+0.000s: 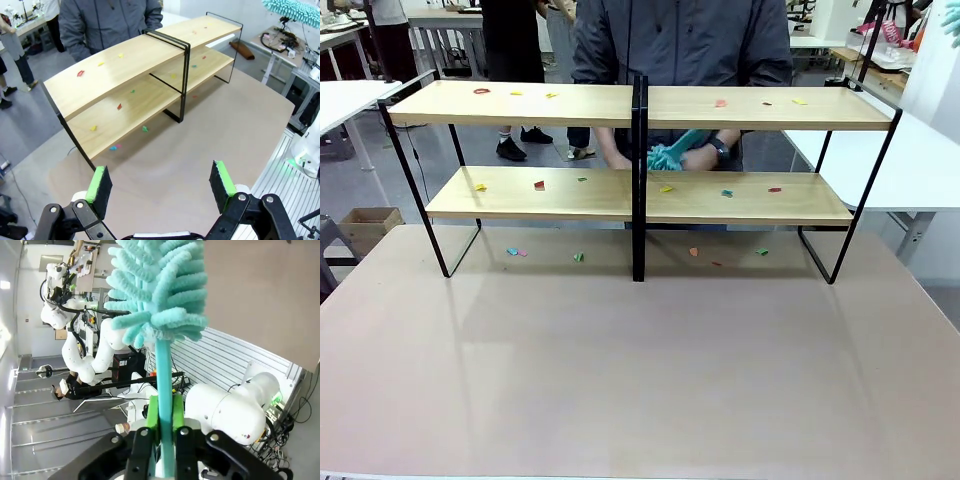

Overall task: Clean the shelves.
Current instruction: Clean a randomly selected level of the Shelf with the Duster.

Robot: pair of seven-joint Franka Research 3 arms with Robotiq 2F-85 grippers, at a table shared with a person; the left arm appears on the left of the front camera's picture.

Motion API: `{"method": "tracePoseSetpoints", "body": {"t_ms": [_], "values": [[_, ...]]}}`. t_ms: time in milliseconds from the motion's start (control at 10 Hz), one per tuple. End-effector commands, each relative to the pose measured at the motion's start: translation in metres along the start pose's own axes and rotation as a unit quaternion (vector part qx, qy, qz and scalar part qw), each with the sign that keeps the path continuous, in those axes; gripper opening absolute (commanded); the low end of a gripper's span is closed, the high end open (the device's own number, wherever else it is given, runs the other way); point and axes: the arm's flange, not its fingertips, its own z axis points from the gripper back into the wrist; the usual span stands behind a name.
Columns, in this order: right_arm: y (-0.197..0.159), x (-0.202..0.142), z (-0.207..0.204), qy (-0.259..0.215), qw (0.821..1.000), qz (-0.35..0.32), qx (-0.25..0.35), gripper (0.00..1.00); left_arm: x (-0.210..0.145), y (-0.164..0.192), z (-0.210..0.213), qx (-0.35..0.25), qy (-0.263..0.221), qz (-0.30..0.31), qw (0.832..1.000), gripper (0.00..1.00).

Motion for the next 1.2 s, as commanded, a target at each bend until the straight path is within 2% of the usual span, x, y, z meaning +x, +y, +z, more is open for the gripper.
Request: {"method": "tracePoseSetpoints", "body": {"t_ms": [0,300,400,500,600,800,900,1000,1100], "values": [[0.001,0.0,0.001,-0.002,1.0,0.004,0.005,0.08,0.0,-0.001,0.002,0.005,0.0,0.001,1.0,1.0],[0.001,0.0,0.001,-0.002,1.0,0.004,0.005,0.08,0.0,-0.001,0.002,0.005,0.0,0.001,1.0,1.0],[0.0,0.0,0.0,0.0,1.0,0.0,0.0,0.12,0.0,-0.001,0.002,0.005,0.0,0.001,1.0,1.0],[0.028,-0.001,-0.026,0.005,0.999,0.012,-0.049,0.12,0.0,-0.001,0.002,0.005,0.0,0.001,1.0,1.0],[0.053,-0.01,-0.057,0.043,0.995,0.065,-0.056,0.12,0.0,-0.001,0.002,0.005,0.0,0.001,1.0,1.0],[0.08,-0.025,-0.127,0.132,0.982,0.089,-0.104,0.12,0.0,-0.001,0.002,0.005,0.0,0.001,1.0,1.0],[0.091,-0.022,-0.164,0.147,0.977,0.111,-0.111,0.12,0.0,-0.001,0.002,0.005,0.0,0.001,1.0,1.0],[0.102,-0.016,-0.206,0.187,0.965,0.133,-0.124,0.12,0.0,-0.001,0.002,0.005,0.0,0.001,1.0,1.0],[0.108,-0.018,-0.229,0.269,0.939,0.148,-0.153,0.12,0.0,-0.001,0.002,0.005,0.0,0.001,1.0,1.0]]}}
